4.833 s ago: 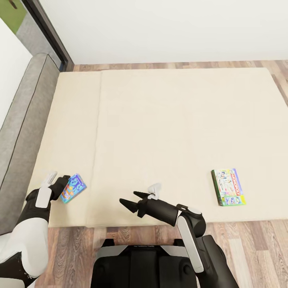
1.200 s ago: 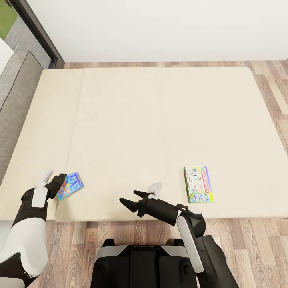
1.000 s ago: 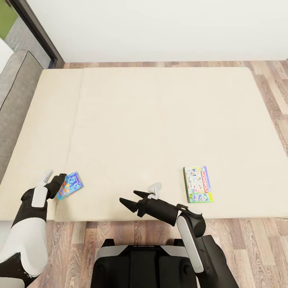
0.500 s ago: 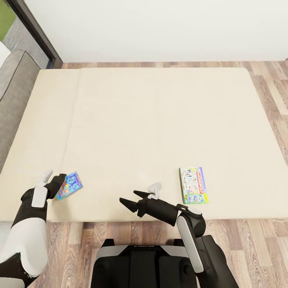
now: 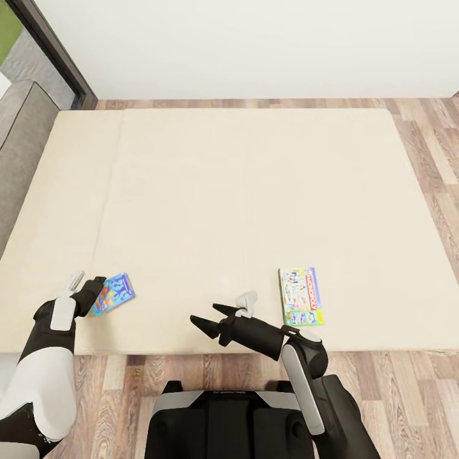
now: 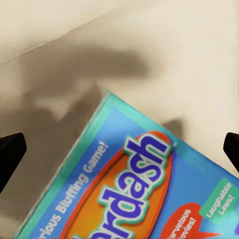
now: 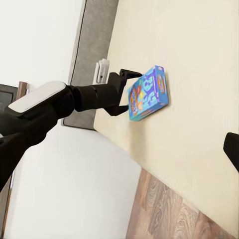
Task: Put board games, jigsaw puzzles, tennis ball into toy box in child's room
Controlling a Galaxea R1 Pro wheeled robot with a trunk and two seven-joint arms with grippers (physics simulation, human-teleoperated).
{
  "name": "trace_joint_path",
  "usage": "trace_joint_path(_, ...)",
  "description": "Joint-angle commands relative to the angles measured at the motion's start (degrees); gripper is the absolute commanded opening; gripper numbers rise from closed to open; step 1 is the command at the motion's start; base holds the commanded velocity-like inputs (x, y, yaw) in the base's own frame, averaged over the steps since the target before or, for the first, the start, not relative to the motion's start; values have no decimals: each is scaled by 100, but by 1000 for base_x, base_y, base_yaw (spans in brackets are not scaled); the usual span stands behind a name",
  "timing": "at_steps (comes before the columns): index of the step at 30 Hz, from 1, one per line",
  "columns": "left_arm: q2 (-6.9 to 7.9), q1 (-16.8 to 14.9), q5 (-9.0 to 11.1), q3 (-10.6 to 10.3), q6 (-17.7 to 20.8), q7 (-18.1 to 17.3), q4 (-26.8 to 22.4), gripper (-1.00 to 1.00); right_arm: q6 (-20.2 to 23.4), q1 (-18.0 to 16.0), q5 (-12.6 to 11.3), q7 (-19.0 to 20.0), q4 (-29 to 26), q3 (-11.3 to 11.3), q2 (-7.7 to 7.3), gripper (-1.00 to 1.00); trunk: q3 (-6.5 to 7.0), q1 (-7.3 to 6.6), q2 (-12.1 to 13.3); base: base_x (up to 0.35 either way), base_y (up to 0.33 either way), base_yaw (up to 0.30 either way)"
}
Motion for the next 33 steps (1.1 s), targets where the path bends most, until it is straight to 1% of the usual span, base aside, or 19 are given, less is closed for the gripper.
trace_joint_path(1, -3, 0, 143, 3, 40, 52, 290, 100, 40, -4, -31, -1, -3, -2, 2, 100, -3, 2, -3, 0, -33, 0)
trace_joint_path(13, -3, 0, 143, 9, 40, 53, 289, 100, 40, -5, -31, 1, -3, -3, 2, 100, -3, 2, -3, 0, -66, 0)
trace_joint_path(18, -3, 0, 143, 10, 40, 56, 290, 100, 40, -2, -31, 0, -3, 1, 2, 100, -3, 2, -3, 0, -140, 0)
trace_joint_path(24, -3, 0, 143, 10, 40, 57, 290, 100, 40, -3, -31, 1, -3, 1, 2, 100, -3, 2, -3, 0, -35, 0)
trace_joint_path(29, -3, 0, 143, 10, 40, 53, 290, 100, 40, -3, -31, 1, -3, 2, 2, 100, -3, 2, -3, 0, -157, 0)
trace_joint_path(33, -3, 0, 143, 10, 40, 54, 288, 100, 40, -3, -31, 1, -3, 2, 2, 100, -3, 2, -3, 0, -48, 0)
